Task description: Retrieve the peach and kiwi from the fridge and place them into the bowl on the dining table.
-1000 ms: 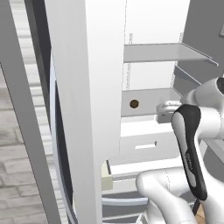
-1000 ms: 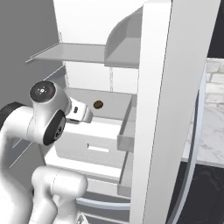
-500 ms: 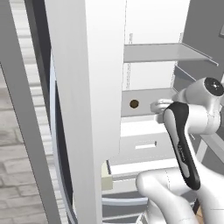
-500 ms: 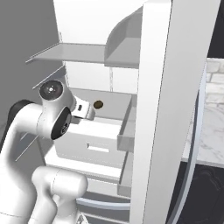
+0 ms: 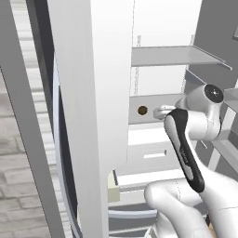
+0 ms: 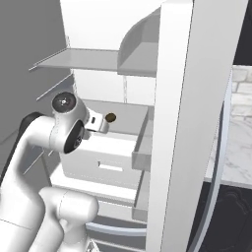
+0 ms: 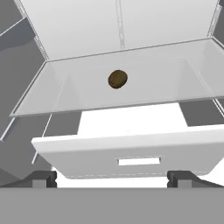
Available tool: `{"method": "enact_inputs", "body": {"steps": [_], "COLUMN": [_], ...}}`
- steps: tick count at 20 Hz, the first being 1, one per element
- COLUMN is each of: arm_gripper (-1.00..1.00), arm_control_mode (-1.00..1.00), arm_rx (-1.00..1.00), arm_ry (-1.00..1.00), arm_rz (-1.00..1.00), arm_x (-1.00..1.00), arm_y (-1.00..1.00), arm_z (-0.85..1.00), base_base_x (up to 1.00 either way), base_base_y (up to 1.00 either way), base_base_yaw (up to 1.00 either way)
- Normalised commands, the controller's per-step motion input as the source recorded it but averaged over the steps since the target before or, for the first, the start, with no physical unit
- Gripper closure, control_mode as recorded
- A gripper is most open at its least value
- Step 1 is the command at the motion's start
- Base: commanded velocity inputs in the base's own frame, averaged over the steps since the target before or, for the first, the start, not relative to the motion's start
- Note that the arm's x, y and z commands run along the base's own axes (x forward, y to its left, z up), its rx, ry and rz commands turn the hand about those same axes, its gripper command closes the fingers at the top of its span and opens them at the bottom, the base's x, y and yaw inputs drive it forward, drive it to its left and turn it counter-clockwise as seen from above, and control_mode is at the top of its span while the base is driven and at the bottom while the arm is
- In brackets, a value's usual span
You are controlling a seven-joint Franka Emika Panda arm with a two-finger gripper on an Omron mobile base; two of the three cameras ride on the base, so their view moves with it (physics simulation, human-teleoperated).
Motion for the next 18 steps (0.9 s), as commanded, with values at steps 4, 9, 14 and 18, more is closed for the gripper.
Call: {"method": "enact_inputs", "body": {"steps": [4, 9, 14, 18], "arm_gripper": [-1.00, -1.00, -1.00, -1.00], "arm_control_mode": [-1.00, -1.00, -1.00, -1.00], "arm_rx": [0.00, 0.00, 0.00, 0.00], "arm_ry": [0.00, 0.00, 0.00, 0.00], "arm_rz": [0.00, 0.00, 0.00, 0.00], "arm_x": [0.41, 0.41, 0.41, 0.40], "arm_y": [0.03, 0.00, 0.00, 0.00], "arm_z": [-0.10, -0.09, -0.15, -0.18], "base_base_x": [0.00, 0.00, 0.00, 0.00], "base_base_y": [0.00, 0.00, 0.00, 0.00], "base_base_yaw": [0.00, 0.00, 0.00, 0.00]}}
